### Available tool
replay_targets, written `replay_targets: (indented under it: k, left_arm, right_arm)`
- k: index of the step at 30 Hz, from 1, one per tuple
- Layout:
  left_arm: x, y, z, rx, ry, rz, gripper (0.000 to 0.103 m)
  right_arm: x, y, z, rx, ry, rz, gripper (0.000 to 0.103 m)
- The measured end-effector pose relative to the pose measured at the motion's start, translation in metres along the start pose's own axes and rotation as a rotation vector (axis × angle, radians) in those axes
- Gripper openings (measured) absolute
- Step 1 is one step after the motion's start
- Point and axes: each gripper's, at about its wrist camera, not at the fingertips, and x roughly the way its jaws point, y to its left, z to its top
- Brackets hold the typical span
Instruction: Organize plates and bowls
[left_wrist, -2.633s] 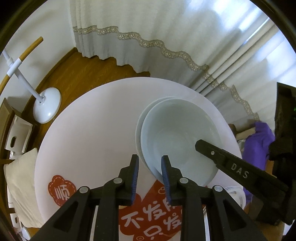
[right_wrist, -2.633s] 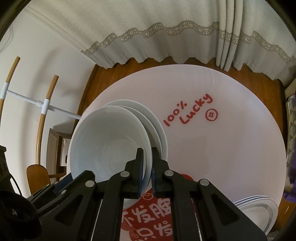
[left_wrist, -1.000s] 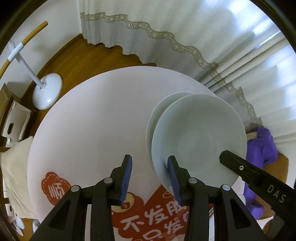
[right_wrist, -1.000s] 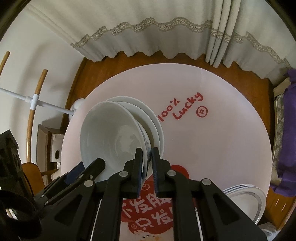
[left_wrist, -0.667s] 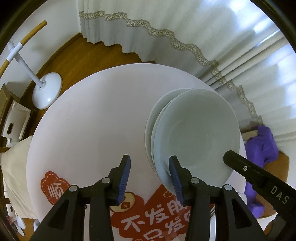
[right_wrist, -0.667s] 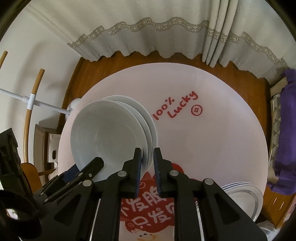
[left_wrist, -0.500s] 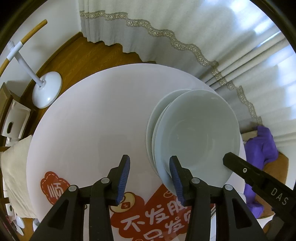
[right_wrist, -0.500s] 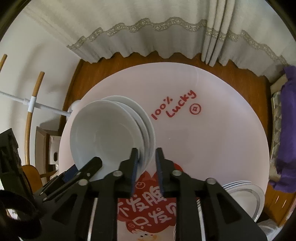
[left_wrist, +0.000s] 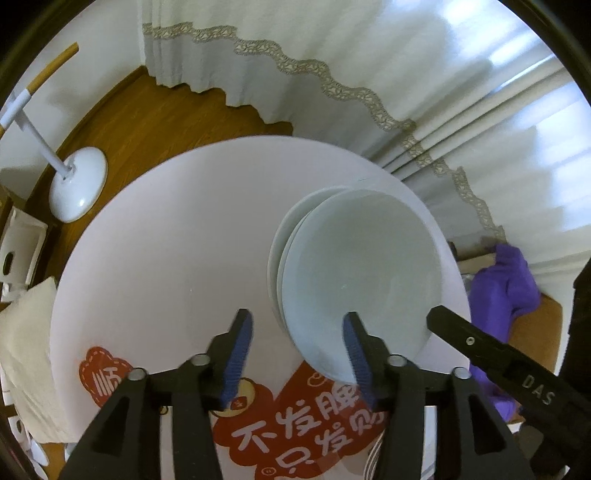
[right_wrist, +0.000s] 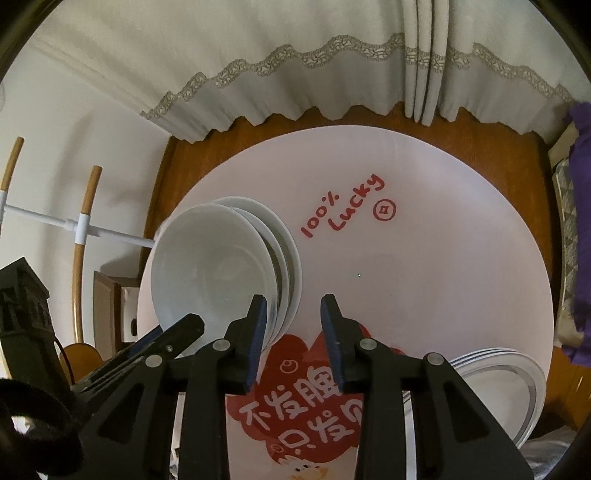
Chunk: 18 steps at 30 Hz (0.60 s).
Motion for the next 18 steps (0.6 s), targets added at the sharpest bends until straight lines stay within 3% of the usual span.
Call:
replay_targets:
  k: [18]
  left_arm:
    - [0.038, 0.012, 0.032, 0.045, 0.056, 0.013, 0.052]
  right_arm:
    - [0.042, -0.005, 0.012, 0.009, 0.044, 0.042, 0.034]
